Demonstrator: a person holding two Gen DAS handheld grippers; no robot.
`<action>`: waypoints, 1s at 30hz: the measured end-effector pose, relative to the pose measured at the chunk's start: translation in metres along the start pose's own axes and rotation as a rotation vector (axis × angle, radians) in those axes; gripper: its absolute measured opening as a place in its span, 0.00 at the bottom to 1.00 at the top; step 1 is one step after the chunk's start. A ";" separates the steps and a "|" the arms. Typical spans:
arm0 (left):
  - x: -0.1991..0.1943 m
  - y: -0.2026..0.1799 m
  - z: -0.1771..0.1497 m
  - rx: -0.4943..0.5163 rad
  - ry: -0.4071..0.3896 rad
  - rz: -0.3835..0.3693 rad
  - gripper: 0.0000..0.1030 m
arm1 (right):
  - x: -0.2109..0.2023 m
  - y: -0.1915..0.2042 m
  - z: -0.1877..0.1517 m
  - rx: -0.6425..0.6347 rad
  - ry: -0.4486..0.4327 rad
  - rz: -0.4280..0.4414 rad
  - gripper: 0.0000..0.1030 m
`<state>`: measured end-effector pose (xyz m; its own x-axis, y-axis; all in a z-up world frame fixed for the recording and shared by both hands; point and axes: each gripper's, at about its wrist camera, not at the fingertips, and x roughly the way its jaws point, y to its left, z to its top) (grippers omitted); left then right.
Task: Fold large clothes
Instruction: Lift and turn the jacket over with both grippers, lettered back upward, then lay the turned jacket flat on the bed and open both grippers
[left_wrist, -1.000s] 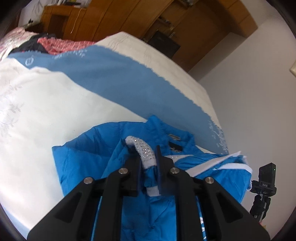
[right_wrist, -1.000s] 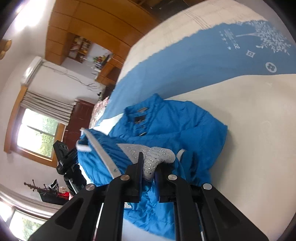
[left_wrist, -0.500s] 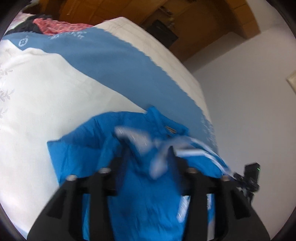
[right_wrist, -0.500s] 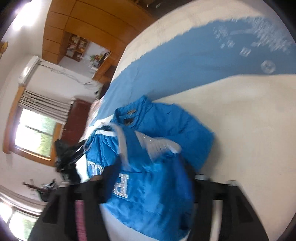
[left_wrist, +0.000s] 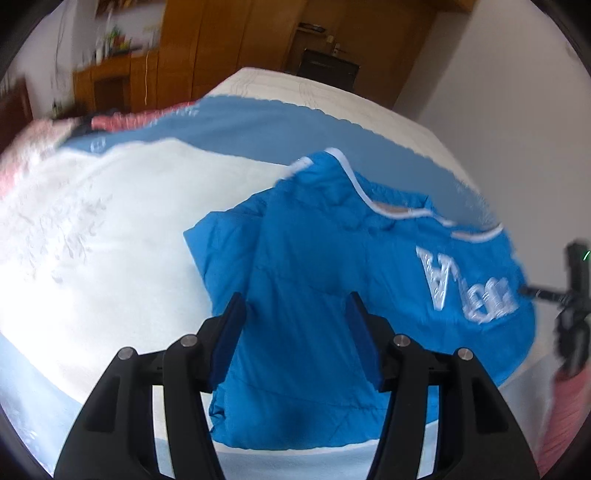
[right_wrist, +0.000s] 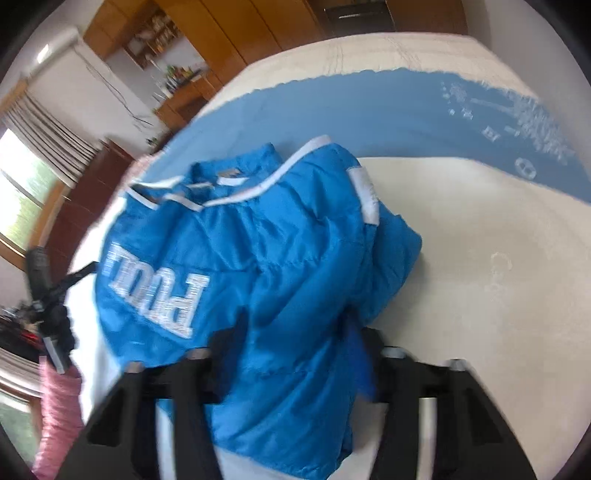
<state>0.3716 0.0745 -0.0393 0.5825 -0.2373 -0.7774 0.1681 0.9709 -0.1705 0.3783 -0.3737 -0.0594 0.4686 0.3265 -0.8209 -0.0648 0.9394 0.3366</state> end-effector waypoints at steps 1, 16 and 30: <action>0.001 -0.006 0.000 0.025 -0.008 0.029 0.44 | 0.000 0.002 0.000 -0.011 -0.013 -0.015 0.22; 0.019 -0.026 0.042 -0.038 -0.128 0.092 0.06 | -0.016 -0.003 0.041 0.071 -0.142 -0.048 0.06; 0.070 -0.005 0.035 -0.071 0.017 0.114 0.14 | 0.044 -0.035 0.026 0.169 -0.029 -0.032 0.12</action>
<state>0.4390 0.0516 -0.0717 0.5812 -0.1258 -0.8040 0.0444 0.9914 -0.1230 0.4238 -0.3955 -0.0953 0.4933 0.2908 -0.8198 0.0988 0.9176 0.3850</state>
